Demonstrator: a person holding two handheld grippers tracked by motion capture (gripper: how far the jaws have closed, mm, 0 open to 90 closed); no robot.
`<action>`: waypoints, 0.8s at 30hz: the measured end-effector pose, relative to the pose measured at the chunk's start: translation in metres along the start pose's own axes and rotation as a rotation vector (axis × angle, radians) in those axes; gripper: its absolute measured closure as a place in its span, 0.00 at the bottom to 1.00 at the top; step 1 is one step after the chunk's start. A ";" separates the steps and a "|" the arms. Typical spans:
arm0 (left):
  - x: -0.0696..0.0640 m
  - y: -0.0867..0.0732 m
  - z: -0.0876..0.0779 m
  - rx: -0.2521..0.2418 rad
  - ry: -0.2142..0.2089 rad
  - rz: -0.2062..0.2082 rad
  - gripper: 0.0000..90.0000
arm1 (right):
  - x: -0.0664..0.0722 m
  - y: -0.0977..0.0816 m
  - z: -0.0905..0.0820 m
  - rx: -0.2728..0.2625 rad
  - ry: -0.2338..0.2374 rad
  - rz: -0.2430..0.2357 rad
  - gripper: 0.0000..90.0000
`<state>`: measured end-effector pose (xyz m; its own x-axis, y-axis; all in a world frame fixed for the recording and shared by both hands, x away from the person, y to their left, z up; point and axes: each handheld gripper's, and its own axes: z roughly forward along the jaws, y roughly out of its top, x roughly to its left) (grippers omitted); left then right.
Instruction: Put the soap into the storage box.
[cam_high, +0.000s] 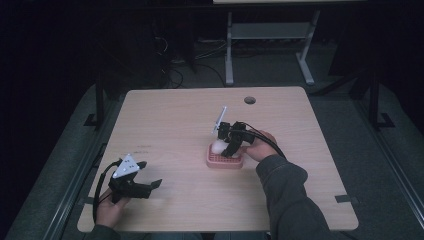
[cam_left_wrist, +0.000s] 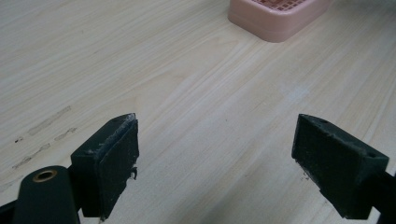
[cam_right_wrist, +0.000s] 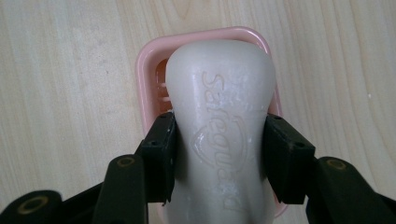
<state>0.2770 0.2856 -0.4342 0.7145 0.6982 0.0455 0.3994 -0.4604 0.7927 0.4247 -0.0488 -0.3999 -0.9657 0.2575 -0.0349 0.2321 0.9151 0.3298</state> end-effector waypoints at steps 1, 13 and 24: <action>0.000 0.000 0.000 -0.001 -0.001 -0.001 0.16 | 0.000 0.000 0.000 0.000 0.000 0.000 0.54; 0.000 0.000 0.000 -0.003 0.000 0.000 0.16 | -0.004 0.000 0.013 0.016 0.019 0.015 0.54; 0.000 0.000 0.000 -0.006 -0.001 -0.005 0.16 | -0.007 -0.002 0.019 0.022 0.024 0.022 0.54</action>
<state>0.2771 0.2853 -0.4342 0.7131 0.6999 0.0403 0.4001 -0.4534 0.7965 0.4331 -0.0469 -0.4181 -0.9626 0.2709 -0.0054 0.2559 0.9158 0.3097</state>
